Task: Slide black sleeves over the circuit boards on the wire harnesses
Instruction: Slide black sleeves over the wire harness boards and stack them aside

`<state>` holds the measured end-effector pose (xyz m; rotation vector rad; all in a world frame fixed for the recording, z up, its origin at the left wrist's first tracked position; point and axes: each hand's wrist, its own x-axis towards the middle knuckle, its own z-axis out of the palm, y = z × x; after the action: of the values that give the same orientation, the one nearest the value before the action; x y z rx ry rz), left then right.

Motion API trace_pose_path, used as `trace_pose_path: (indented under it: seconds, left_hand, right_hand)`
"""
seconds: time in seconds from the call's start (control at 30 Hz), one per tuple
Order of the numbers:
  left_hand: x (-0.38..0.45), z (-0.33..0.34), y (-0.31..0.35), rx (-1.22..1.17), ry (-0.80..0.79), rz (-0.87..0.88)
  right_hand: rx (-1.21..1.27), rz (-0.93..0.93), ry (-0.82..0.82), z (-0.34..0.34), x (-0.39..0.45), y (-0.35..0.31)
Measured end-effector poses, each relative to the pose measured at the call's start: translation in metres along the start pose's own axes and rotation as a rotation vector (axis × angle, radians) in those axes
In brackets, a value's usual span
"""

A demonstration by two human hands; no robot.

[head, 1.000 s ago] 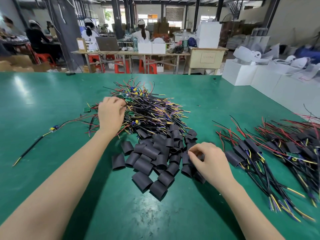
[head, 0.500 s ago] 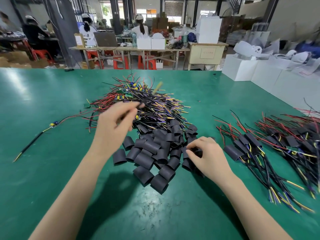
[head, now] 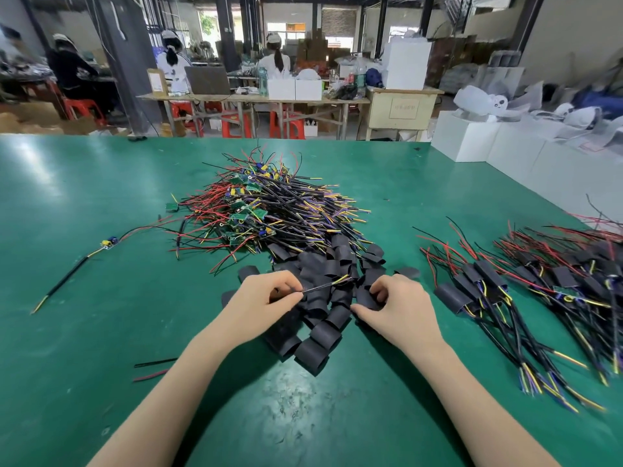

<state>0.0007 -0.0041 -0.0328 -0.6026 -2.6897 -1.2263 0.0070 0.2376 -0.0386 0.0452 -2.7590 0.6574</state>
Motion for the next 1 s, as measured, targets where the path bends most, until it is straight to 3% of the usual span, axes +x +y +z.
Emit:
trace_pose_path:
  seconds: [0.5,0.7,1.0]
  left_hand:
    - [0.0003,-0.0026,-0.003,-0.053,0.043,0.041]
    - [0.0004,-0.0025,-0.0046,-0.039,0.056,0.061]
    - [-0.0007,-0.0043,-0.001,-0.023,0.048,0.061]
  right_hand:
    - [0.045,0.091,-0.023,0.0052,0.0003,0.0051]
    - [-0.041,0.109,0.013,0.0078,0.0004,0.0015]
    - [0.055,0.133,0.007,0.0079,0.0013,0.0029]
